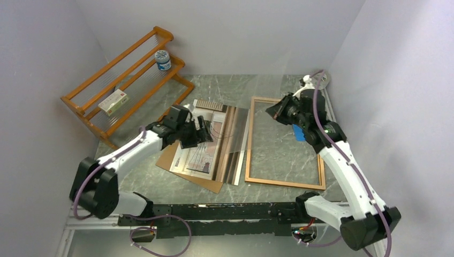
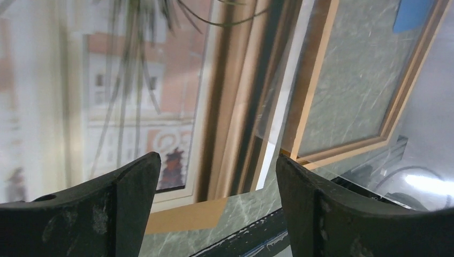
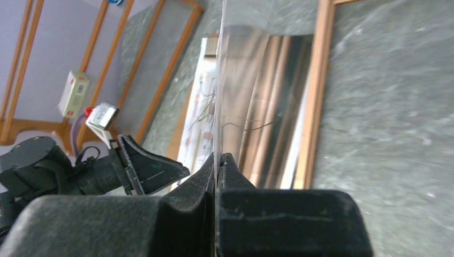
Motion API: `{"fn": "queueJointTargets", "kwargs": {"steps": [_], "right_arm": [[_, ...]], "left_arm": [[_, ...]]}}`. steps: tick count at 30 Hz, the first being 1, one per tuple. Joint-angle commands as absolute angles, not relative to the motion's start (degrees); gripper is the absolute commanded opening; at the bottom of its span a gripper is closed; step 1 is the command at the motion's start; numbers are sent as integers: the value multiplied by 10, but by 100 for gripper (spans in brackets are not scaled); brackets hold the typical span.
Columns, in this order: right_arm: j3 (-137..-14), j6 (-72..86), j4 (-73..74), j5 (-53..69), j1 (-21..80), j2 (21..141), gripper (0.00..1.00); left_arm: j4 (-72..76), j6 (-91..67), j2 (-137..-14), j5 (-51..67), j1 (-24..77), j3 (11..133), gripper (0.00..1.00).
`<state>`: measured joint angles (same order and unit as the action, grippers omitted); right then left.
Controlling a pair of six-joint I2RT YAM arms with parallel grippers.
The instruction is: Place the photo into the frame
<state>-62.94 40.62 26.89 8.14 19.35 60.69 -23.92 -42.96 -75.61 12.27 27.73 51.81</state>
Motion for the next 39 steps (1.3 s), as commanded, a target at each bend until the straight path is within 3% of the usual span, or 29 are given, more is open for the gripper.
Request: {"fn": "queueJointTargets", "kwargs": {"steps": [1, 10, 17, 27, 31, 35, 39], "right_arm": [[-706, 347, 390, 6, 177, 555, 0], [-801, 348, 482, -170, 175, 490, 0], [-828, 359, 522, -247, 176, 458, 0], [-812, 363, 539, -262, 176, 437, 0], [-804, 368, 541, -256, 175, 438, 0], [-798, 372, 533, -239, 175, 438, 0], [-794, 376, 525, -218, 175, 444, 0]], "left_arm": [[-175, -439, -834, 146, 329, 581, 84], [-162, -426, -1070, 155, 404, 772, 77], [-190, -432, -1180, 128, 439, 874, 72], [-333, -422, -1289, -29, 504, 1015, 60], [-343, -420, -1307, -18, 508, 1030, 45], [-348, -417, -1293, -14, 507, 1037, 20], [-336, -389, -1254, 18, 505, 1042, 7]]}}
